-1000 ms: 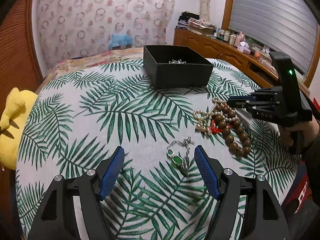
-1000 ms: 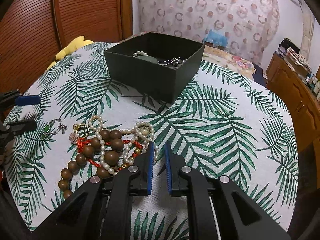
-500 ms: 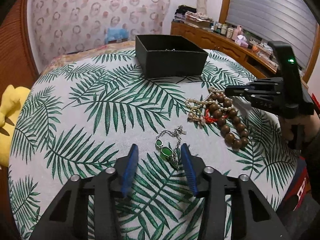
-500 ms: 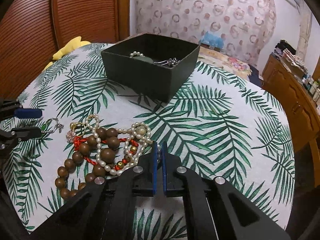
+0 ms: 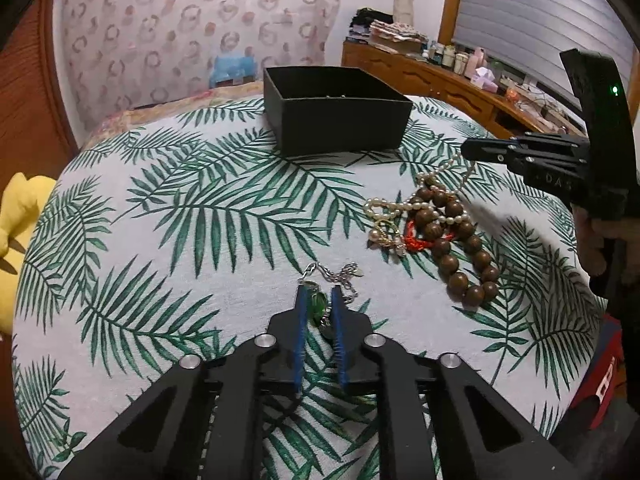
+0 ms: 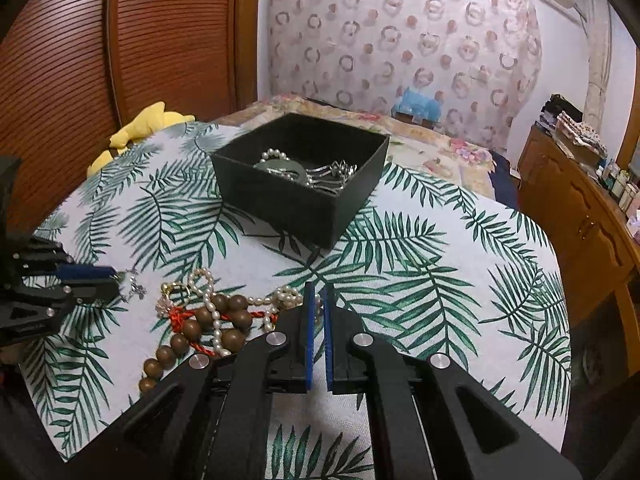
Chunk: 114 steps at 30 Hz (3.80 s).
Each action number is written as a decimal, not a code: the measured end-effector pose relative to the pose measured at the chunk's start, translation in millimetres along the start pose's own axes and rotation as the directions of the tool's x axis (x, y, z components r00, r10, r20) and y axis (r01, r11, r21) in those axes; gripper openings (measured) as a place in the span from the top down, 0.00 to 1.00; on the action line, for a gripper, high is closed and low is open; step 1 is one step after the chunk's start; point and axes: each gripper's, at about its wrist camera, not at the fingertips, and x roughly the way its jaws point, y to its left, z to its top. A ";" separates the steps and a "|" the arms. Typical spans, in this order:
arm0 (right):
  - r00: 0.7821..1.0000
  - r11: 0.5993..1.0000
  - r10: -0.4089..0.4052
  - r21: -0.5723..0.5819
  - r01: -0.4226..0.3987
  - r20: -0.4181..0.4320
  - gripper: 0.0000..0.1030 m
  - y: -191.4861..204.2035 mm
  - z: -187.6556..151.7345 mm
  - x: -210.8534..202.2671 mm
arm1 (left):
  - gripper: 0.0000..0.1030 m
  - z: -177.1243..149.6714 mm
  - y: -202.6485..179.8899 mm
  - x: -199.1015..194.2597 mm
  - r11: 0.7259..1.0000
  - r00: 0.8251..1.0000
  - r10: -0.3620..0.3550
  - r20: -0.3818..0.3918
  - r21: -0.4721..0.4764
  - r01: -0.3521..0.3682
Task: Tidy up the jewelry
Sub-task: 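Move the left tool to the silver earring with green stone and grip it, then lower the green-stone earring into the black box with the left tool while the right tool lowers a pearl strand, then open both tools over the box and move them back to the pile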
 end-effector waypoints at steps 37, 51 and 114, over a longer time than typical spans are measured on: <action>0.976 0.996 -0.037 -0.066 0.053 0.215 0.95 8.3 99.8 -92.1 | 0.93 64.3 5.5 -89.7 0.999 0.968 -0.029 0.251 0.021 0.025; 0.964 0.998 -0.020 -0.053 0.035 0.266 0.95 -4.8 137.1 -105.6 | 0.93 84.4 0.6 -68.6 0.998 0.972 -0.041 0.230 0.054 0.030; 0.989 0.987 0.136 0.080 -0.141 0.056 0.93 -50.7 115.4 42.3 | 0.90 206.6 14.9 62.1 0.996 0.993 -0.077 0.084 0.060 0.072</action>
